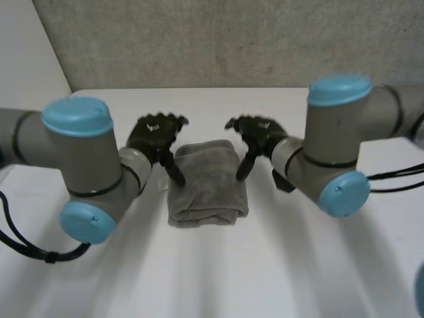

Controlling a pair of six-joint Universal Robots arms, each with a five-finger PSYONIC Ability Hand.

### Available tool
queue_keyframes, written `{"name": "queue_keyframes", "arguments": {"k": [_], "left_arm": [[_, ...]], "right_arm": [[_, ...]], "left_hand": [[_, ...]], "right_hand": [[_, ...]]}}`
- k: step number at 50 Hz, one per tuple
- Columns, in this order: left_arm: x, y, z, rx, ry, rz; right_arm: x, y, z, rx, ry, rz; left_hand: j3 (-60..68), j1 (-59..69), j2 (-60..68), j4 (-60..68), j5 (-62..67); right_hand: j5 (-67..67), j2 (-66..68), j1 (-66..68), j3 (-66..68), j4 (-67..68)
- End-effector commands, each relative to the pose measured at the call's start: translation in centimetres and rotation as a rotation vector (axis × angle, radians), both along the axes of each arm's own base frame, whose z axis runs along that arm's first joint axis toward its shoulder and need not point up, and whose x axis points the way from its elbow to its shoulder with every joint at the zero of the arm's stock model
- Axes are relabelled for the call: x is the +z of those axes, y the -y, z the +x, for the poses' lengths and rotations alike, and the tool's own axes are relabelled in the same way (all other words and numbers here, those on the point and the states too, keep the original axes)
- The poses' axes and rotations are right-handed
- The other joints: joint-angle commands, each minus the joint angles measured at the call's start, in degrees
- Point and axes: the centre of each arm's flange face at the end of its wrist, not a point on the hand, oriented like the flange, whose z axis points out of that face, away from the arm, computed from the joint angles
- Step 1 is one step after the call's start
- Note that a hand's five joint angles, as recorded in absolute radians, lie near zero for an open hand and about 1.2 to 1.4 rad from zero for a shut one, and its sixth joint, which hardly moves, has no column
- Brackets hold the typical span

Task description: Fold the towel.

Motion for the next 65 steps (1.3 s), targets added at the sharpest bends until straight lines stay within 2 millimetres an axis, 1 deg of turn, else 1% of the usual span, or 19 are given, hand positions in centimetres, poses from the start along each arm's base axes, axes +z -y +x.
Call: {"name": "queue_keyframes", "arguments": {"k": [1,2,3,4,5,7,8,10,11,12,13,17,23,25,26,28,31,49,65], "left_arm": [[6.2,-0.4,1.1,0.019,-0.07,-0.128],[7.6,-0.5,1.7,0.033,-0.085,-0.157],[7.6,-0.5,1.7,0.033,-0.085,-0.157],[9.2,-0.6,2.5,0.05,-0.097,-0.183],[9.2,-0.6,2.5,0.05,-0.098,-0.183],[12.0,-0.8,4.4,0.097,-0.112,-0.217],[12.0,-0.8,4.4,0.097,-0.112,-0.218],[13.9,-0.8,6.1,0.143,-0.114,-0.22],[13.9,-0.8,6.1,0.144,-0.114,-0.22],[14.1,-0.8,6.8,0.161,-0.104,-0.201],[14.0,-0.9,7.2,0.172,-0.089,-0.173],[13.9,-1.3,7.5,0.177,-0.072,-0.135],[13.7,-1.7,7.6,0.177,-0.062,-0.108],[13.9,-1.9,7.7,0.18,-0.071,-0.11],[13.9,-1.9,7.7,0.18,-0.071,-0.11],[14.3,-2.2,7.8,0.189,-0.095,-0.109],[14.5,-2.6,7.9,0.195,-0.117,-0.103],[13.2,-4.3,8.6,0.2,-0.105,-0.058],[12.2,-4.4,8.9,0.207,-0.092,-0.029]], "right_arm": [[8.8,0.4,-3.4,-0.156,0.073,-0.186],[10.9,0.6,-4.8,-0.208,0.078,-0.238],[10.9,0.6,-4.8,-0.209,0.078,-0.238],[12.6,0.6,-5.9,-0.25,0.075,-0.287],[12.6,0.6,-5.9,-0.25,0.075,-0.288],[15.1,0.3,-7.8,-0.311,0.039,-0.373],[15.1,0.3,-7.8,-0.312,0.039,-0.374],[16.1,0.0,-9.0,-0.35,-0.016,-0.421],[16.1,0.0,-9.0,-0.35,-0.017,-0.421],[16.1,-0.2,-9.4,-0.361,-0.045,-0.429],[16.2,-0.4,-9.7,-0.374,-0.063,-0.433],[15.9,-0.8,-10.0,-0.389,-0.083,-0.424],[14.3,-1.0,-10.2,-0.394,-0.108,-0.375],[13.4,-1.1,-10.2,-0.391,-0.118,-0.347],[13.4,-1.1,-10.2,-0.391,-0.118,-0.346],[12.3,-1.4,-10.2,-0.385,-0.125,-0.311],[11.7,-1.5,-10.4,-0.389,-0.129,-0.287],[11.7,-2.9,-11.3,-0.393,-0.126,-0.276],[11.7,-2.8,-11.7,-0.404,-0.121,-0.272]], "left_hand": [[-2.49,-3.35,-3.08,-3.3,-3.08],[-2.5,-3.35,-3.09,-3.31,-3.08],[-2.5,-3.35,-3.09,-3.31,-3.08],[-2.33,-3.19,-2.92,-3.14,-2.91],[-2.33,-3.18,-2.92,-3.14,-2.91],[-1.99,-2.85,-2.58,-2.8,-2.58],[-1.99,-2.85,-2.58,-2.8,-2.57],[-1.99,-2.85,-2.58,-2.8,-2.57],[-1.99,-2.85,-2.58,-2.8,-2.57],[-2.16,-3.01,-2.75,-2.97,-2.74],[-2.16,-3.02,-2.75,-2.97,-2.74],[-2.16,-3.02,-2.75,-2.97,-2.74],[-2.16,-3.02,-2.75,-2.97,-2.74],[-1.99,-2.85,-2.58,-2.8,-2.58],[-1.99,-2.85,-2.58,-2.8,-2.57],[-1.99,-2.85,-2.58,-2.8,-2.57],[-1.99,-2.85,-2.58,-2.8,-2.57],[-2.33,-3.18,-2.92,-3.14,-2.91],[-2.5,-3.35,-3.09,-3.31,-3.08]], "right_hand": [[-3.4,-3.82,-2.52,-4.13,-4.3],[-3.4,-3.82,-2.52,-4.13,-4.3],[-3.4,-3.82,-2.52,-4.13,-4.3],[-3.4,-3.82,-2.52,-4.13,-4.3],[-3.4,-3.82,-2.52,-4.13,-4.3],[-3.4,-3.82,-2.52,-4.13,-4.3],[-3.4,-3.82,-2.52,-4.13,-4.3],[-3.4,-3.82,-2.52,-4.13,-4.3],[-3.4,-3.82,-2.52,-4.13,-4.3],[-3.4,-3.82,-2.52,-4.13,-4.3],[-3.4,-3.82,-2.52,-4.13,-4.3],[-3.4,-3.82,-2.52,-4.13,-4.3],[-3.4,-3.82,-2.52,-4.13,-4.3],[-3.4,-3.82,-2.52,-4.13,-4.3],[-3.4,-3.82,-2.52,-4.13,-4.3],[-3.4,-3.82,-2.52,-4.13,-4.3],[-3.4,-3.82,-2.52,-4.13,-4.3],[-3.4,-3.82,-2.52,-4.13,-4.3],[-3.4,-3.82,-2.52,-4.13,-4.3]]}}
